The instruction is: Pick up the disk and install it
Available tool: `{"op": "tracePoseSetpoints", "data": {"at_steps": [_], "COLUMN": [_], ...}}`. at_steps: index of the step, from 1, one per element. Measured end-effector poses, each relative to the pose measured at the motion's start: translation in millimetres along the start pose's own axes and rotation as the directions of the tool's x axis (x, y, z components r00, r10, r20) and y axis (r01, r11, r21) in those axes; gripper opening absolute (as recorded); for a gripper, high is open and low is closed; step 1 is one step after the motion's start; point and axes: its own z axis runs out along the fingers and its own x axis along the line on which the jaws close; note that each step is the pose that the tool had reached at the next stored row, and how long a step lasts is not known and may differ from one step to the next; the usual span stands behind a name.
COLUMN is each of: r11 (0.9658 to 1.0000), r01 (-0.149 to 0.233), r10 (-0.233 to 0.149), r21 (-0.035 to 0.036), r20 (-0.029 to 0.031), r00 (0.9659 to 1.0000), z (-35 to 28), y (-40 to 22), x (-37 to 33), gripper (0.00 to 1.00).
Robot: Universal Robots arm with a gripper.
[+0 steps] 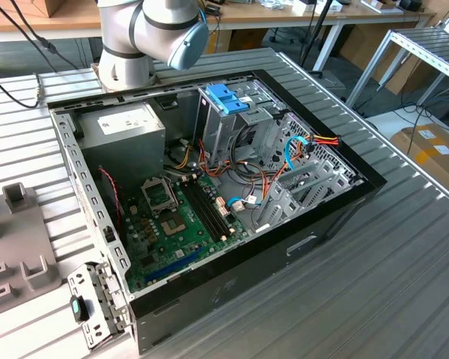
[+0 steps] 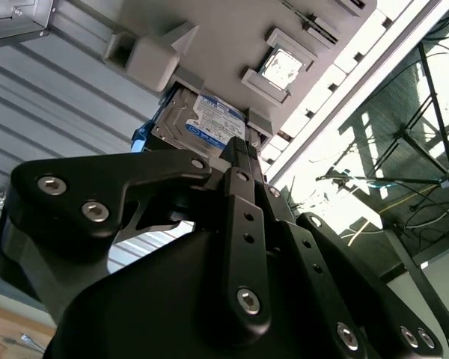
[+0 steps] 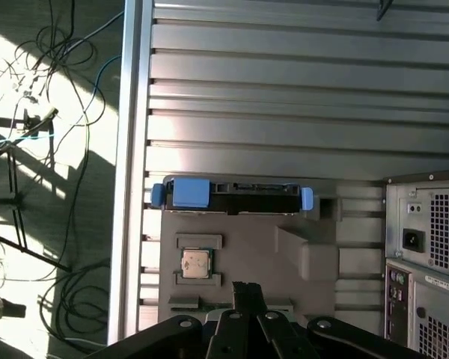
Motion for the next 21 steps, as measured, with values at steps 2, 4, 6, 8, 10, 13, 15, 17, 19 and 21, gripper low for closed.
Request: {"op": "tracePoseSetpoints", "data": {"at_steps": [2,4,6,8,10,13,15,17,19,21], "r11": [1.0,1.0,0.9999,0.9999,0.9998,0.9996,0.9995,0.9994,0.9994,0.9993], "r01": [0.004,0.009,0.013,0.017,0.022,0.028,0.032,0.034,0.036,0.037], "r10": [-0.004,-0.009,-0.013,-0.017,-0.022,-0.028,-0.032,-0.034,-0.036,-0.037], "r21": [-0.0001,-0.0002,-0.0003,-0.0004,-0.0005,-0.0007,-0.0008,-0.0009,-0.0009,-0.0009], "r20": [-0.0001,-0.0003,-0.0005,-0.0007,-0.001,-0.0012,-0.0013,-0.0015,-0.0015,-0.0015], "r00": [1.0,1.0,0.9999,0.9999,0.9998,0.9996,0.9995,0.9994,0.9994,0.9993], "z": [0.0,0.0,0.0,0.0,0.0,0.0,0.0,0.0,0.0,0.0], "y": [0.0,0.0,0.0,0.0,0.0,0.0,0.0,0.0,0.0,0.0], "x": [0.0,0.0,0.0,0.0,0.0,0.0,0.0,0.0,0.0,0.0], "gripper": [0.11,0.11,0.11,0.11,0.11,0.11,0.11,0.11,0.11,0.11]}}
